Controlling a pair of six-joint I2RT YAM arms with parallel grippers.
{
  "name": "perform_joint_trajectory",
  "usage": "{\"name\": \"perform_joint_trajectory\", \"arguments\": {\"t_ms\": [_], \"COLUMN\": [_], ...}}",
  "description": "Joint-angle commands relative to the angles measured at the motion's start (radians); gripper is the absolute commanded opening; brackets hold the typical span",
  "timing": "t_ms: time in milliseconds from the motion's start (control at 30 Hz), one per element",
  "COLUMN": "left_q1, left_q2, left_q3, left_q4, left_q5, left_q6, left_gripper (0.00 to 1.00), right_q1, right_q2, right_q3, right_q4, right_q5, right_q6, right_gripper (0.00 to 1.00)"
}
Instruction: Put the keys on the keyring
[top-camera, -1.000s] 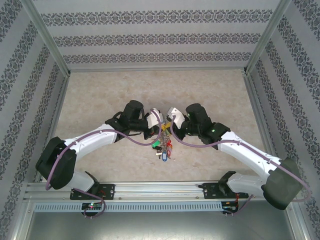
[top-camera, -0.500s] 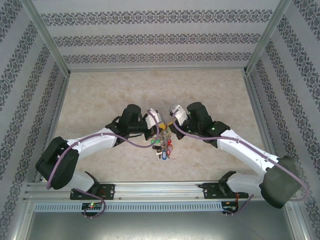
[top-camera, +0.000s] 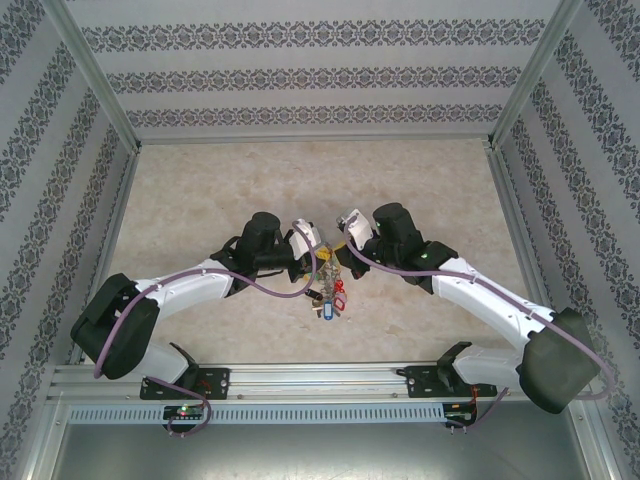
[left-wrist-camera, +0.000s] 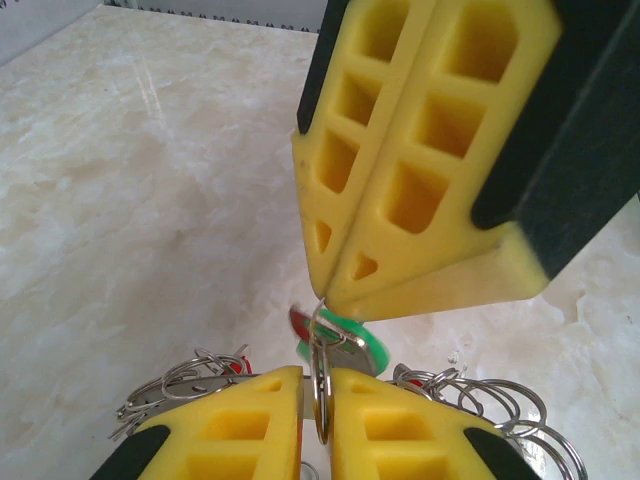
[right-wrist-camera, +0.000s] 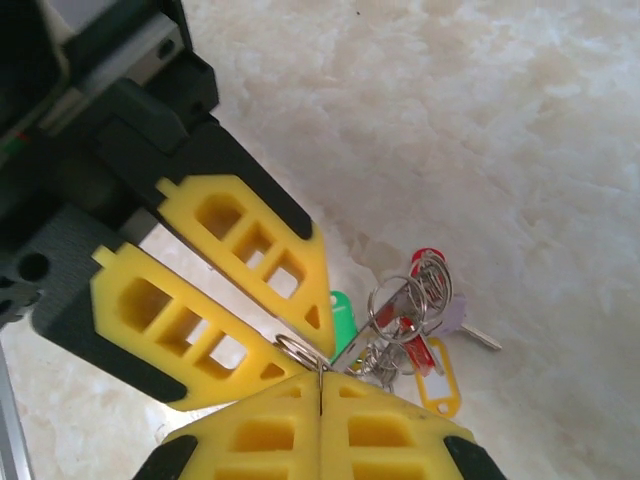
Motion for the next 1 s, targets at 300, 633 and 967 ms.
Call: {"name": "perform_joint_trajectory", "arguments": {"t_ms": [300, 633, 967], "left_q1": [-0.002, -0.002, -0.002], "left_q2": [-0.023, -0.001, 0.005], "left_q3": [0.067, 0.1, 0.122], "left_q4": [-0.112, -0.133, -0.169], "left_q5": [0.004, 0.014, 0.032], "left_q6": [0.073, 0.084, 0.105], "left_gripper": [0.19, 0.18, 0.0], "right_q1": [0.021, 0.024, 0.025], "right_q2": [-0.019, -0.017, -0.013], "right_q3": [0.029, 0.035, 0.031], "right_q4": [0.007, -0.005, -0.02], "right_q5": [-0.043, -0.073, -0.11], "right_q6": [-0.025, -0.038, -0.058], "right_gripper": [0.0, 0.0, 0.0]}}
